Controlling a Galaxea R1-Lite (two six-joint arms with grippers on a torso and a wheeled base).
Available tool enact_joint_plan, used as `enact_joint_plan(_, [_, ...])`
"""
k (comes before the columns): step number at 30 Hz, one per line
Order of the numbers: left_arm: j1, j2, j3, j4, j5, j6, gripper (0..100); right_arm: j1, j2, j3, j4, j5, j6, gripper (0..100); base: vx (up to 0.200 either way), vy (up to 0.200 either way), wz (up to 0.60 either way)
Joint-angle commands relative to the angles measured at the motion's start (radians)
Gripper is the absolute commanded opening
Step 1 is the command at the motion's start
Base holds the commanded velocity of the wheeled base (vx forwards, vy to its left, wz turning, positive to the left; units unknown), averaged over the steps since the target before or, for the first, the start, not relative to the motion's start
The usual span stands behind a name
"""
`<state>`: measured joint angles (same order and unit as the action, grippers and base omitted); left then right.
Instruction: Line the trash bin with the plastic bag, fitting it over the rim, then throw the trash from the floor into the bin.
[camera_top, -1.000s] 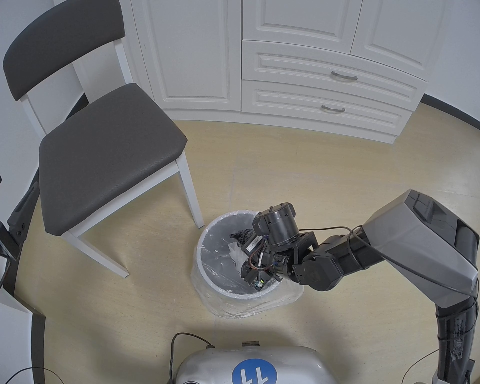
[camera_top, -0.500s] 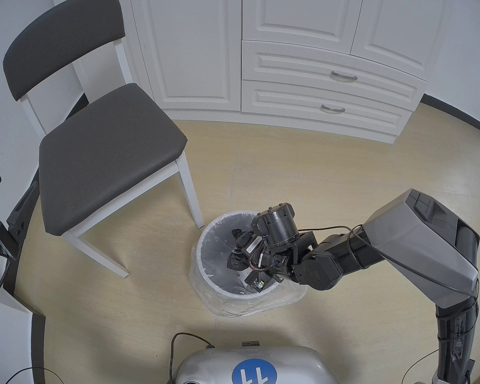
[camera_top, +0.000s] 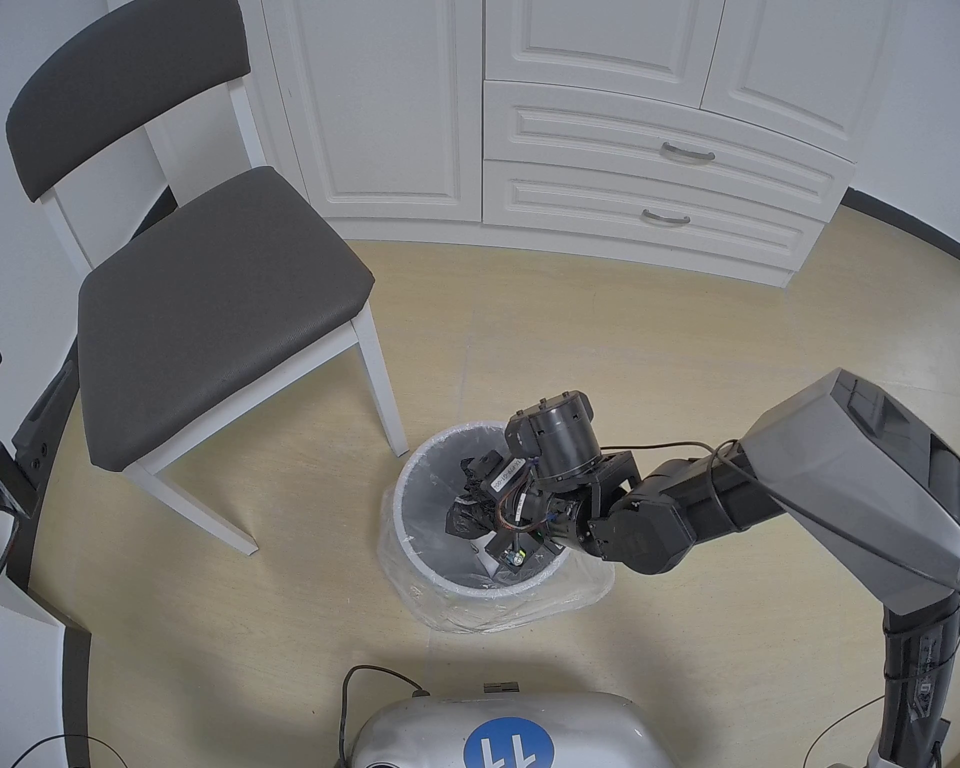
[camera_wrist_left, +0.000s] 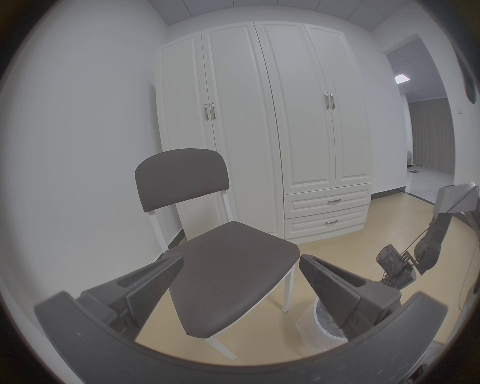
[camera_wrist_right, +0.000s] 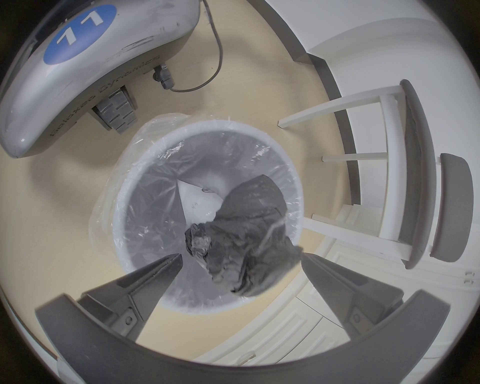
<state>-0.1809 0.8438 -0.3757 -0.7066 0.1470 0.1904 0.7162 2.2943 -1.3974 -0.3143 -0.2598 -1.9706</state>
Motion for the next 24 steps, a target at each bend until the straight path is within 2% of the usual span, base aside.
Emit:
enact_joint_plan(1, [0.000,0.000,0.000,-0.001,0.000,0.001,100,0.003,-0.044,0.003,0.000,-0.001,0.016,100,0.000,0.000,0.00])
enact_joint_plan(7, [0.000,-0.002,0.003,-0.001,0.000,0.001,100,0.005,-0.113,0.057,-0.003,0.007,0.141,100,0.000,0.000,0.00])
enact_joint_plan(9, [0.000,-0.002,0.003,-0.001,-0.001,0.001,100,0.005,-0.131,0.078,-0.006,0.008,0.159,100,0.000,0.000,0.00])
enact_joint_plan(14, [0.000,0.001,0.008,-0.001,-0.014,0.001,100,0.000,-0.253,0.232,-0.115,0.004,0.271,100,0.000,0.000,0.00])
enact_joint_plan(17, [0.000,0.003,0.012,0.001,-0.015,0.003,100,-0.006,-0.300,0.333,-0.212,0.002,0.378,100,0.000,0.000,0.00])
enact_joint_plan(22, [0.000,0.006,0.017,0.001,-0.015,0.004,100,-0.007,-0.358,0.589,-0.416,-0.006,0.619,100,0.000,0.000,0.00])
enact_joint_plan(24, [0.000,0.009,0.017,0.001,-0.015,0.004,100,-0.011,-0.381,0.683,-0.503,-0.024,0.673,100,0.000,0.000,0.00])
